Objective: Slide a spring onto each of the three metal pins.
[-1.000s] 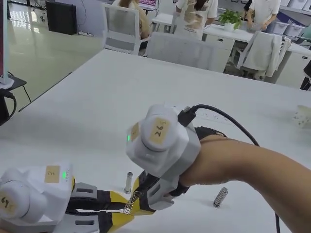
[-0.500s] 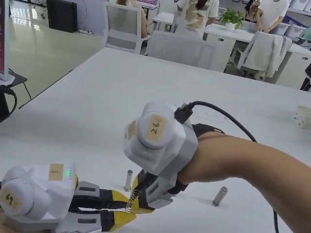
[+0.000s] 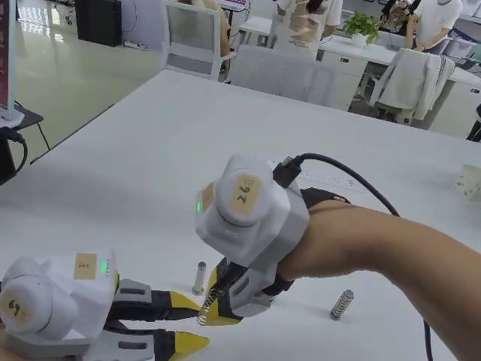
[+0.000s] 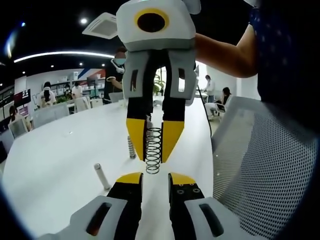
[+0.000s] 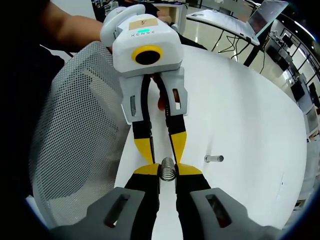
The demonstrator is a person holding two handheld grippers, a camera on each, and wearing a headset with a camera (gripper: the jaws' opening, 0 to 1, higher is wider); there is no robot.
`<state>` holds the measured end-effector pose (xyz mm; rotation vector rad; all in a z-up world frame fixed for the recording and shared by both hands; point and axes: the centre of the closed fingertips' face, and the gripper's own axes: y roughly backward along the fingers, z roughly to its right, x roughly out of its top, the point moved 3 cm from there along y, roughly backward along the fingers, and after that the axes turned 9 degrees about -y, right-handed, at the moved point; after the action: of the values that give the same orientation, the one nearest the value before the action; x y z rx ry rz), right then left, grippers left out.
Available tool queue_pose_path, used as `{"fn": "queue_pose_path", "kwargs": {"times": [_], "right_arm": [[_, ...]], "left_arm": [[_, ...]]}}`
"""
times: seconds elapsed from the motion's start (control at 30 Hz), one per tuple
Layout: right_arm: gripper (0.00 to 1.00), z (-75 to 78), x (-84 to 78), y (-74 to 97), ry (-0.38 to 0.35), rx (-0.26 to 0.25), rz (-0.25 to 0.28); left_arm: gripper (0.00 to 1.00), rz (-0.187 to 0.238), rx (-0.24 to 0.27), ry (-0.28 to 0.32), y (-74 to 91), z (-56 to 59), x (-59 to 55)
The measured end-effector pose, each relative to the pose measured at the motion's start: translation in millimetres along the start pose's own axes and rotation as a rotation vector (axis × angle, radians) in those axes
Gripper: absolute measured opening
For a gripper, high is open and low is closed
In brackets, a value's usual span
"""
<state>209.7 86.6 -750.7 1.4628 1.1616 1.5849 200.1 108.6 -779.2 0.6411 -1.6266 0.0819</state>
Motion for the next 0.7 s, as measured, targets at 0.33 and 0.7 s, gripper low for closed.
{"fn": "queue_pose_path", "kwargs": {"times": [0.33,0.7], "right_arm": [[0.09,7.1,-3.2,2.6,-0.012,-0.017,-0.006],[0.09,18.4,-6.4,9.7,-0.029,-0.042,-0.007]], "left_arm": [[0.33,-0.008,0.034,0.037,6.2,-2.9,-4.9],[0.47,-0.001,0.056,0.076,11.1,-3.7,-8.6]]}}
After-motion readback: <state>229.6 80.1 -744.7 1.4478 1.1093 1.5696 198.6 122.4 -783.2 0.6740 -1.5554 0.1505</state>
